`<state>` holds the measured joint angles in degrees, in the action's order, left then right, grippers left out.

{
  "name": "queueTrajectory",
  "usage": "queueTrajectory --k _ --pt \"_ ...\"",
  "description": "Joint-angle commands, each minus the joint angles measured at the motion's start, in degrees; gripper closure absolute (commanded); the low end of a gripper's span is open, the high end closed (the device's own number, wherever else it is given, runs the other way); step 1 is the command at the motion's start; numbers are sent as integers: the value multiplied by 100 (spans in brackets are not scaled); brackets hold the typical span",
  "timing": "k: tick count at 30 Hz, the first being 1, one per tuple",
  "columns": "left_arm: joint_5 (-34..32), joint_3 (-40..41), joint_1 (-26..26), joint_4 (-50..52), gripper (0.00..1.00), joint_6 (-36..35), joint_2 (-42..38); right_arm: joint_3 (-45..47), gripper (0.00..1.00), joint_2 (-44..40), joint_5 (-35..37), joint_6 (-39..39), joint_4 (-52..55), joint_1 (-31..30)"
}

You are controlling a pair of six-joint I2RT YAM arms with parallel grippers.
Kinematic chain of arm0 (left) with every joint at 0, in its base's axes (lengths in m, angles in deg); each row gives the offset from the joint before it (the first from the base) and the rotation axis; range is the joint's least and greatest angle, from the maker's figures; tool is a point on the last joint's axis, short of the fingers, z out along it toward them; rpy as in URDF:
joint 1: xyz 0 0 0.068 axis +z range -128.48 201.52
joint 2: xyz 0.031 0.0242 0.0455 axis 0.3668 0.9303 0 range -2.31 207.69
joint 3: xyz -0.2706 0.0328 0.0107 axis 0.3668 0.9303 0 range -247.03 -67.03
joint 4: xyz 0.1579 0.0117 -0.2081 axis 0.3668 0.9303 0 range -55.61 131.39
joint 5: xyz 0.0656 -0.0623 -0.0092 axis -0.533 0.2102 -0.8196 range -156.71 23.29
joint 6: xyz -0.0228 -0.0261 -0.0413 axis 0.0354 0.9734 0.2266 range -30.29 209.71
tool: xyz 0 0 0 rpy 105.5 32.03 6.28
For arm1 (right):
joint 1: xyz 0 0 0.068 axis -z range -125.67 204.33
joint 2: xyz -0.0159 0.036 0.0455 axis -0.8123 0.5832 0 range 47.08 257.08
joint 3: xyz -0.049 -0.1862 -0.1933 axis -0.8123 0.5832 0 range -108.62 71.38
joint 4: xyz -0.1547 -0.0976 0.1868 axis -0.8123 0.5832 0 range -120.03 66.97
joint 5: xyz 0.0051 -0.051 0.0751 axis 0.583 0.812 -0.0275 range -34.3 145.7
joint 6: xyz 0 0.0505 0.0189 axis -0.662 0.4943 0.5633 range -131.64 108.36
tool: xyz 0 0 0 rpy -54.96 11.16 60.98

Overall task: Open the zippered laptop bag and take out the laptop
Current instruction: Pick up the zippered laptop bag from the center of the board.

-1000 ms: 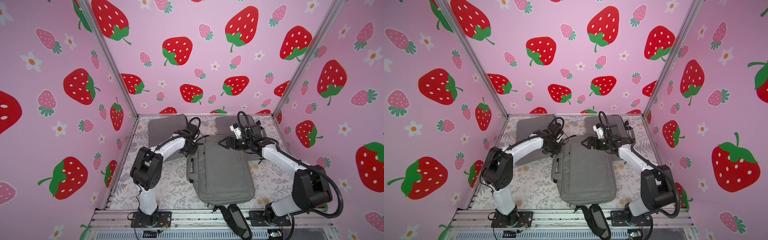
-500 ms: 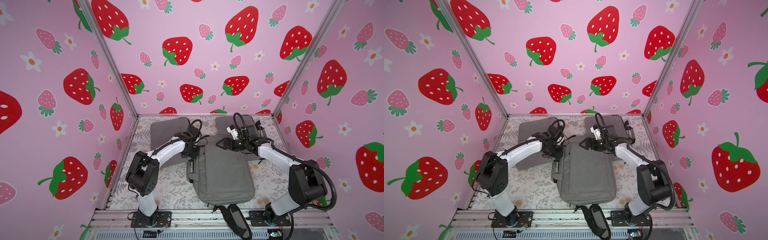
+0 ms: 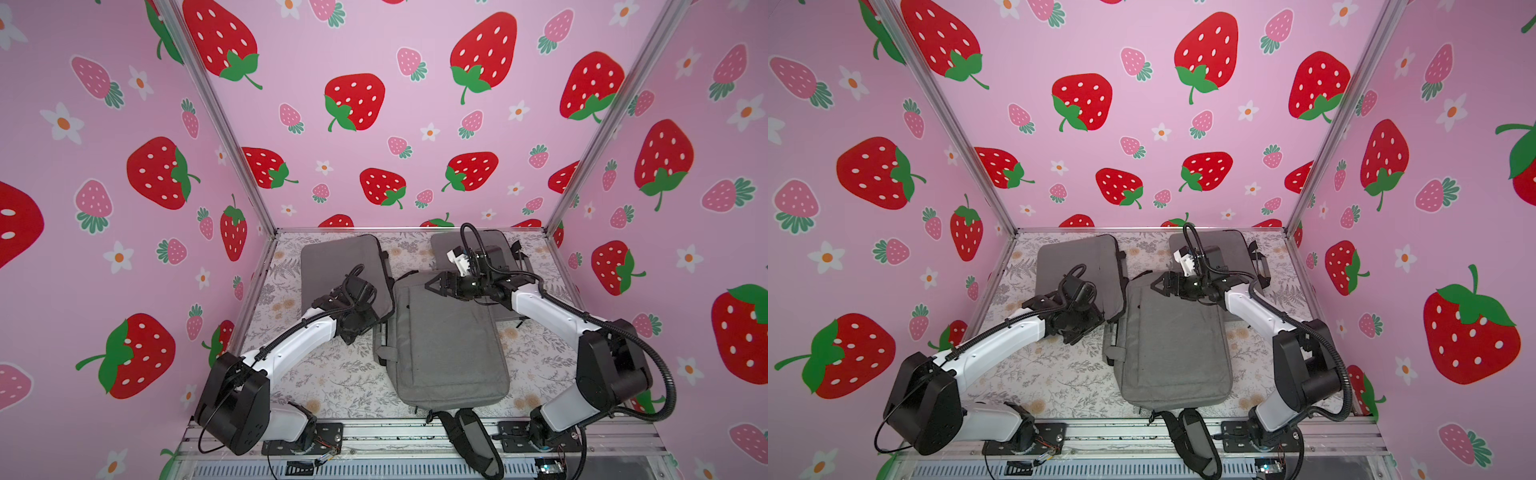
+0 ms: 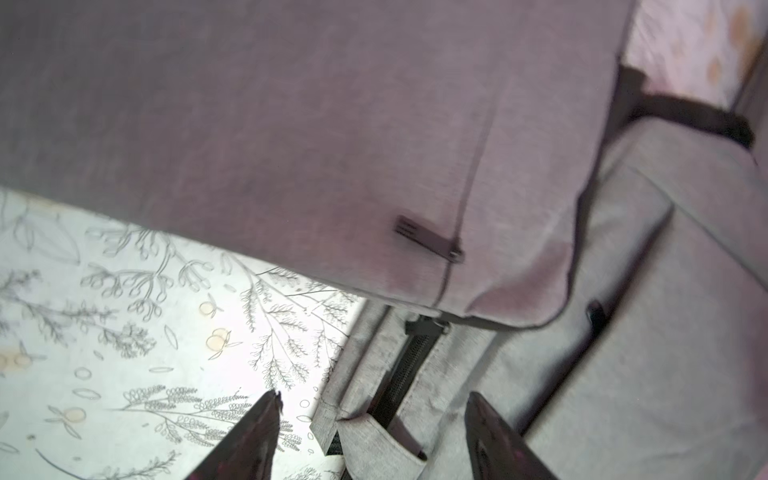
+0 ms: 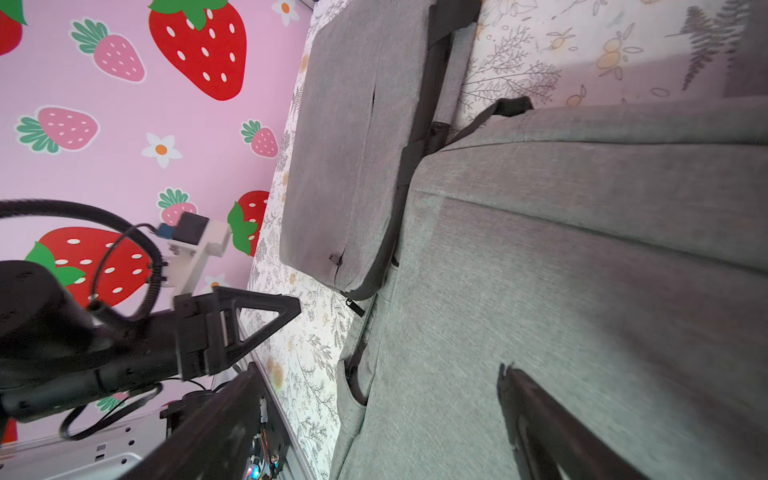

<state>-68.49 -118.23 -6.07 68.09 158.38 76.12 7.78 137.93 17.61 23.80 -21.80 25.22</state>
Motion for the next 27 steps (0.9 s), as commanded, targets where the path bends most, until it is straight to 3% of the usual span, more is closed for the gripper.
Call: queueTrajectory --k 1,5,10,15,17,23,27 --pt "-376 344 88 -661 25 1929 -53 -221 7 188 25 209 -28 -130" --pt "-518 654 94 -1497 24 2547 198 -293 7 313 35 221 -32 -226" --pt "-564 952 233 -2238 24 2782 491 -390 8 466 3 168 -6 -288" --pt "-569 810 509 -2383 29 2468 708 -447 9 673 -55 96 -67 -374" --pt "-479 826 588 -2511 38 2441 781 -500 10 757 -77 51 -67 -419" --pt "-299 821 808 -2622 82 2262 732 -681 15 940 -49 -50 -57 -600" --pt "-170 352 1074 -2266 97 1748 638 -670 22 987 410 75 -348 -936"
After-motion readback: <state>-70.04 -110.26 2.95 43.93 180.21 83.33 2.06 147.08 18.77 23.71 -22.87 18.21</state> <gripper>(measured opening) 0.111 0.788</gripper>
